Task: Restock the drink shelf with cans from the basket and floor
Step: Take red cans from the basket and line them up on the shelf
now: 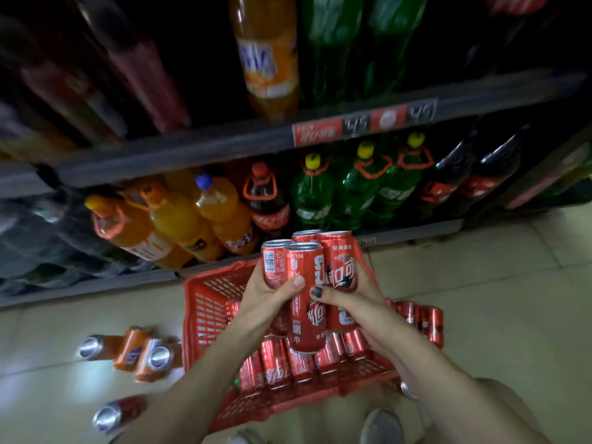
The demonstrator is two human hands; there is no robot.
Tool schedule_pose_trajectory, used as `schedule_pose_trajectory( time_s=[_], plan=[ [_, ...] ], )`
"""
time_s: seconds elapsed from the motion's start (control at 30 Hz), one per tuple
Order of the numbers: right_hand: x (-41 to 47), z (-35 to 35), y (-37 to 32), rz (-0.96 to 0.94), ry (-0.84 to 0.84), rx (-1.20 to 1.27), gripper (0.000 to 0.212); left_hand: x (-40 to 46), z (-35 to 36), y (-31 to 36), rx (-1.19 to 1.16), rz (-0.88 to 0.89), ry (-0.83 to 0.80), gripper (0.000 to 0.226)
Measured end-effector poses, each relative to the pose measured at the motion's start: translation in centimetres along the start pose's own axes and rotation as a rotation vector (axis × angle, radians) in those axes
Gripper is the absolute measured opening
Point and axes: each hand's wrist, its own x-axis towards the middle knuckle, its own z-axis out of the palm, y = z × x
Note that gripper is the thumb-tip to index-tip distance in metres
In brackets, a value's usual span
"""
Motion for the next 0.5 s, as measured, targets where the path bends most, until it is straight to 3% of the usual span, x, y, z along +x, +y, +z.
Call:
schedule_pose_trajectory(
  time_s=[0.13, 0.5],
  plan=[
    [-7.2, 2.1, -11.4, -0.077, 0.049, 0.002, 0.088, -5.8, 2.4, 13.0, 0.043, 0.094, -0.031, 0.112],
    [-26.8, 8.7, -48.6, -0.426, 0.043, -0.03, 0.077, -21.1, 9.6, 53.3, 0.089, 0.438, -0.095, 0.116]
  ],
)
